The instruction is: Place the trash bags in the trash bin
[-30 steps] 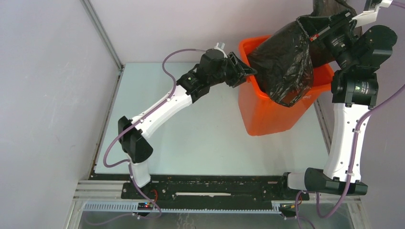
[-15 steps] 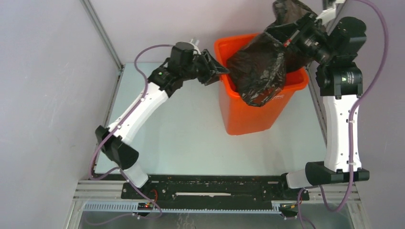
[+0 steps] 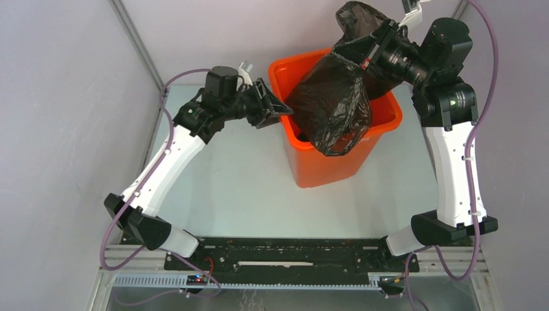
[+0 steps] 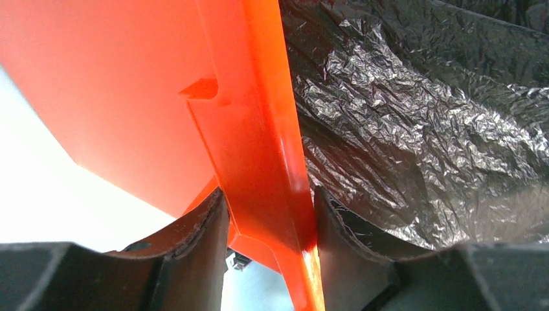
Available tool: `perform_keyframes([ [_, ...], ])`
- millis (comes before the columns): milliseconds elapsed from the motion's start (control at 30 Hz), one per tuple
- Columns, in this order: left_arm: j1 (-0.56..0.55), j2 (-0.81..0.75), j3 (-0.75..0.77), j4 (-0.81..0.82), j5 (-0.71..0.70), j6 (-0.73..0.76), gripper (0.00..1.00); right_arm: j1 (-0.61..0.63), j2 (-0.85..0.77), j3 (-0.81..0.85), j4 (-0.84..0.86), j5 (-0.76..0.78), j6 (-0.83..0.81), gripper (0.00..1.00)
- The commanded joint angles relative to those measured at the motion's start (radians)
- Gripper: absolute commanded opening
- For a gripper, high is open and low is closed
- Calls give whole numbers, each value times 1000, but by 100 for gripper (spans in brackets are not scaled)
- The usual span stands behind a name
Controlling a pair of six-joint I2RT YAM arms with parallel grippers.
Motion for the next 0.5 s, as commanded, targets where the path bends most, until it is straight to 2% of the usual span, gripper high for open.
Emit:
perform_keyframes([
  [0,59,-81,2,-22,74,142,41,19,-27,14,-15,25,-39,0],
  [100,70,-103,58,-63,57,202,60,17,-25,24,-15,40,-59,0],
  [200,70,-136,105,-88,31,233,72,5,-10,54,-26,47,-66,0],
  [367,66,-256,77,-66,-21,214,84,29,9,60,-20,48,-48,0],
  [467,15,-326,68,13,-70,222,88,59,16,62,-16,62,-43,0],
])
